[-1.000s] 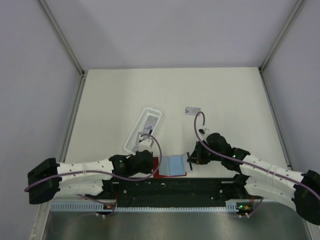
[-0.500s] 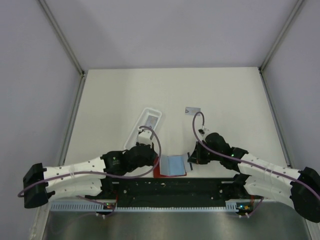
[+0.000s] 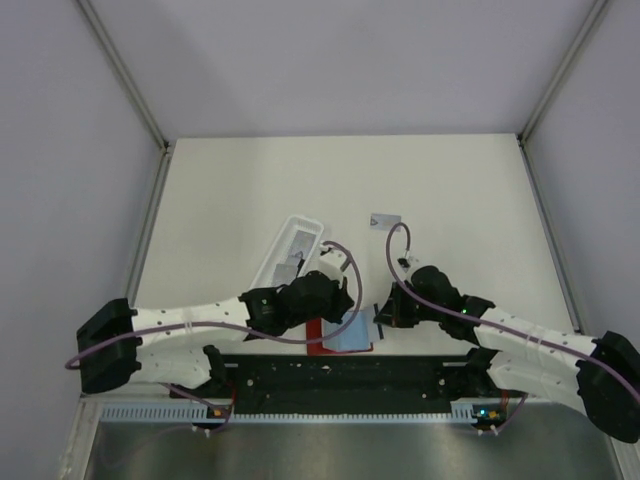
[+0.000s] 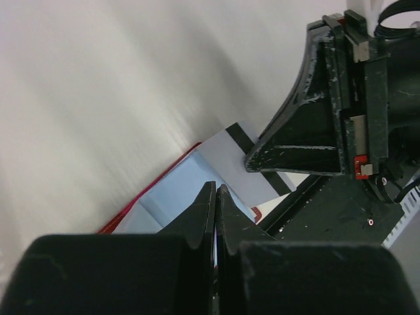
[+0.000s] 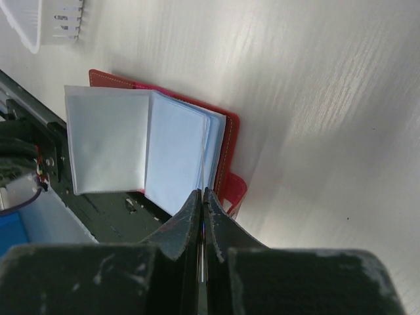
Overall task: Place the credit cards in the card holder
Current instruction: Adjust the card holder at the center of the board.
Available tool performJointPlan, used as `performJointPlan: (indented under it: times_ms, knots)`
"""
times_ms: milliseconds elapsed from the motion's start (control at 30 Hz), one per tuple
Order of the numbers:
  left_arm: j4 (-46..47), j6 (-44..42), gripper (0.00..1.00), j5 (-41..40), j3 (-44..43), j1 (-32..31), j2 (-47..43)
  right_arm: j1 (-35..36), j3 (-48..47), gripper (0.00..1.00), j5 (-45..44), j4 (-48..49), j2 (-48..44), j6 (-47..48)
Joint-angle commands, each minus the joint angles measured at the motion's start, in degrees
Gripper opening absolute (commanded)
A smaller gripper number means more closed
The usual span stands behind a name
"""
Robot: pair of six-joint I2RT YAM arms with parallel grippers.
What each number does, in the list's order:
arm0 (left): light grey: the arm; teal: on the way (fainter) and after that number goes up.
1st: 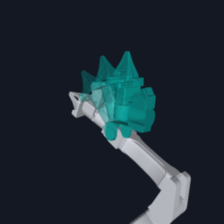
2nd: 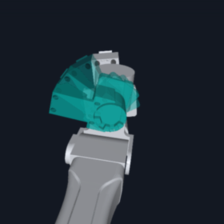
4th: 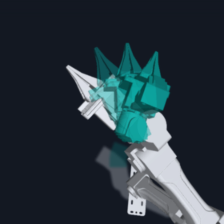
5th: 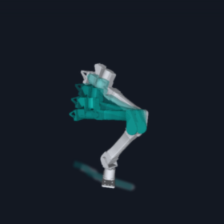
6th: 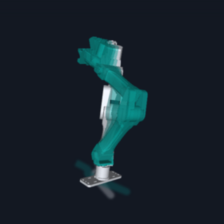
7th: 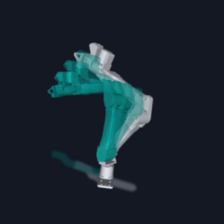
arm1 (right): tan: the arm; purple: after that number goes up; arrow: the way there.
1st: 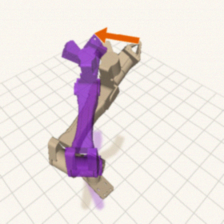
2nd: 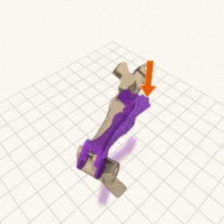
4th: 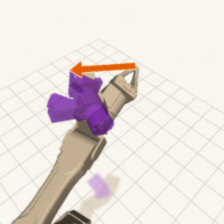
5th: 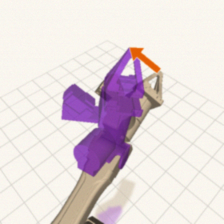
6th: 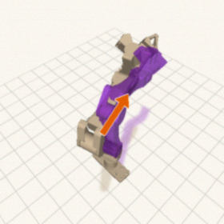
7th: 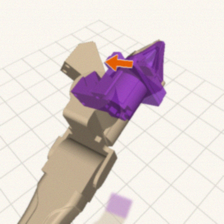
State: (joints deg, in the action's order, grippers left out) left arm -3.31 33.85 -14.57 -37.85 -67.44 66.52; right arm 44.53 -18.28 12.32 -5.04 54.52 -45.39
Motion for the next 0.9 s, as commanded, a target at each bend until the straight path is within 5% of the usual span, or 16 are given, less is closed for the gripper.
performJointPlan:
  times_ms: [0,400,867]
  knots:
    - [6.12,-2.12,0.0,8.76,-4.6,-0.06,6.85,-1.03,0.97,0.0,1.83,4.6,1.55,-1.72]
    - [8.59,1.4,0.0,13.51,-3.82,-0.06,19.16,-1.55,2.46,0.0,1.92,4.51,2.17,-3.39]
    - [3.84,4.74,0.0,13.34,0.05,-0.06,23.12,-2.61,2.9,0.0,1.31,3.9,4.19,-4.18]
